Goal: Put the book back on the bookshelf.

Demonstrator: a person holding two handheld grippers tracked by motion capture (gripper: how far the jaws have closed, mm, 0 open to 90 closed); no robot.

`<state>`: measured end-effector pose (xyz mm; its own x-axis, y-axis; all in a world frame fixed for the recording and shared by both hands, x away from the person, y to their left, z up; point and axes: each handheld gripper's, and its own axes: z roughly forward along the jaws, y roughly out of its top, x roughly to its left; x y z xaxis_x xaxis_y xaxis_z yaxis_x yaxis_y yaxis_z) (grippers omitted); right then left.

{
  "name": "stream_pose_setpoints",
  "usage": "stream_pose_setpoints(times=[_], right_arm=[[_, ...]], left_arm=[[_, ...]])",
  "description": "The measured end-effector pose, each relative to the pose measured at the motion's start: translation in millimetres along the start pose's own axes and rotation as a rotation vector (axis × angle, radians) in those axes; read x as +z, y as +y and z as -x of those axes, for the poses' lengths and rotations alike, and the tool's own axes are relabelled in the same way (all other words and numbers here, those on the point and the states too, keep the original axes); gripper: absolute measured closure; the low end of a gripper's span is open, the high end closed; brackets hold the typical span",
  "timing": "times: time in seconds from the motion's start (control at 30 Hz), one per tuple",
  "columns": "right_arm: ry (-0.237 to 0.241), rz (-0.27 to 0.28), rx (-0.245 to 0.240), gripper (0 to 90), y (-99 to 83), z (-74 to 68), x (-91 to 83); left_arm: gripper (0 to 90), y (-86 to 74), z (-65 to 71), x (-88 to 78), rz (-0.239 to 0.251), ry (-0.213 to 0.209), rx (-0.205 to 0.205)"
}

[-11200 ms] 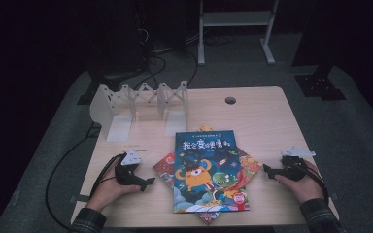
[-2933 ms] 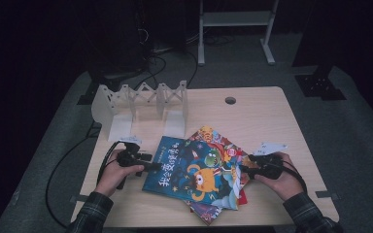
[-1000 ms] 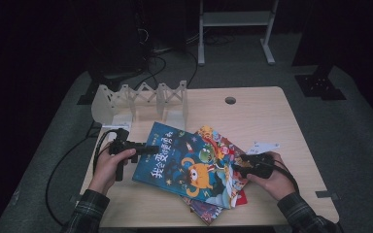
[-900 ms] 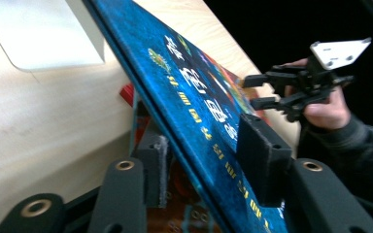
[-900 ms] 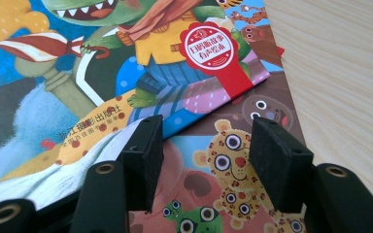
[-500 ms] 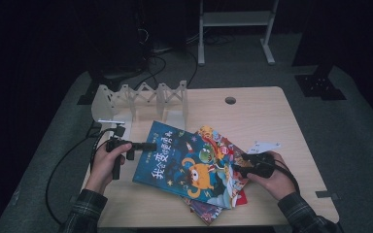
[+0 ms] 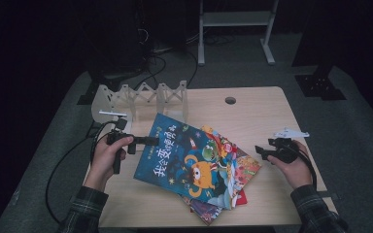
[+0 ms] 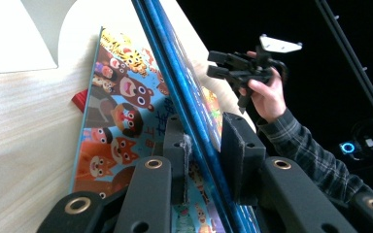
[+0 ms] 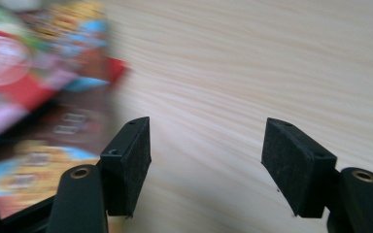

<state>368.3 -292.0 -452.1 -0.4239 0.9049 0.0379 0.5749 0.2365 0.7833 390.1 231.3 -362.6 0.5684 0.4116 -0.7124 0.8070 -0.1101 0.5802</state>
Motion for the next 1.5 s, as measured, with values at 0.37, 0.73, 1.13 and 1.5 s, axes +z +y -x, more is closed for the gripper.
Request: stream_pose_setpoints(times=[0.37, 0.73, 1.13, 1.5], right_arm=[[-0.120, -0.086, 0.044, 32.1, -11.1, 28.0, 28.8], [-0.132, -0.052, 0.083, 23.8, -13.8, 35.7, 34.4], [-0.128, -0.065, 0.075, 15.5, -13.3, 34.7, 36.1], [-0.131, -0.069, 0.079, 13.6, -13.0, 33.2, 36.9]], left_arm=[[78.5, 29.1, 29.4, 7.8, -0.033, -0.021, 0.032], [83.0, 57.8, 65.7, 13.8, -0.025, -0.075, 0.088], [83.2, 78.3, 93.3, -10.9, 0.027, 0.036, 0.192], [83.2, 86.2, 103.0, -31.2, 0.056, 0.115, 0.227]])
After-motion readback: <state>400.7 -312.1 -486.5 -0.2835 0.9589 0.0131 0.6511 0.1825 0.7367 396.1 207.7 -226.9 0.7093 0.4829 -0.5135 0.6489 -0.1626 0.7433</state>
